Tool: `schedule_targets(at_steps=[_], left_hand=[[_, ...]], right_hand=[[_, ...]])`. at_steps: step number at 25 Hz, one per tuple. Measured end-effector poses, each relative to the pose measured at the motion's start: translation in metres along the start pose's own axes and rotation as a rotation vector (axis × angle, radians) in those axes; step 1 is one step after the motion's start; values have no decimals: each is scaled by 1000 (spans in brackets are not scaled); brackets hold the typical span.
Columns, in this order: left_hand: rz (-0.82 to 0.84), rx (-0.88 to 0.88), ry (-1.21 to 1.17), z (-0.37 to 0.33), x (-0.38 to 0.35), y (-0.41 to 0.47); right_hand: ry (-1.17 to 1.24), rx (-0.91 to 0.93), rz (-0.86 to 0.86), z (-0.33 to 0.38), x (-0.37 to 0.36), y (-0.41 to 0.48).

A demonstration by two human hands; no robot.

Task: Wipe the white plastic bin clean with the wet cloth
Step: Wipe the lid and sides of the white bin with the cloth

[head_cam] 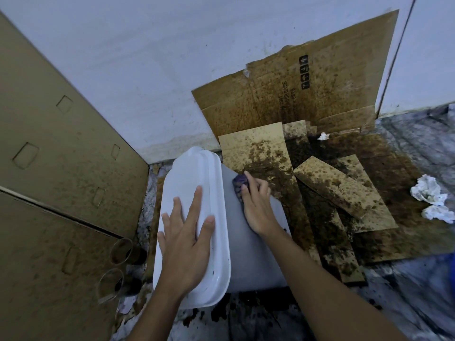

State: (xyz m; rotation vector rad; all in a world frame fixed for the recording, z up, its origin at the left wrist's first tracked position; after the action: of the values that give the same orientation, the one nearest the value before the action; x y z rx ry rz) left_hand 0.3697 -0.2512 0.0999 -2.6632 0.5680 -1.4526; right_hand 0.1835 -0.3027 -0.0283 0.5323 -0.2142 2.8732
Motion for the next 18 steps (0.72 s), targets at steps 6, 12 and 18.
schedule_targets(at_steps=[6,12,18], left_hand=[[-6,9,59,-7,-5,3],[3,29,121,-16,-10,6],[50,18,73,-30,-14,4]], right_hand=[[227,24,31,39,12,-31],[610,110,-3,65,51,-59],[708,202,82,119,74,-64]])
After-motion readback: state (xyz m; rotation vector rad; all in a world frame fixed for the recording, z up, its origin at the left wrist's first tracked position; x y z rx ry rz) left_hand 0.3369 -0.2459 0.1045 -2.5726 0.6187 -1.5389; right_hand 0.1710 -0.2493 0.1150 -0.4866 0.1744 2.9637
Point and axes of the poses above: each hand's wrist, its own y-axis towards the middle knuckle, its own x-axis out of the back of the hand, z = x × y, the point moved 9 cm from there along y, towards the middle knuckle, and after that the axes turned 7 degrees about z, right-handed, at the moved point
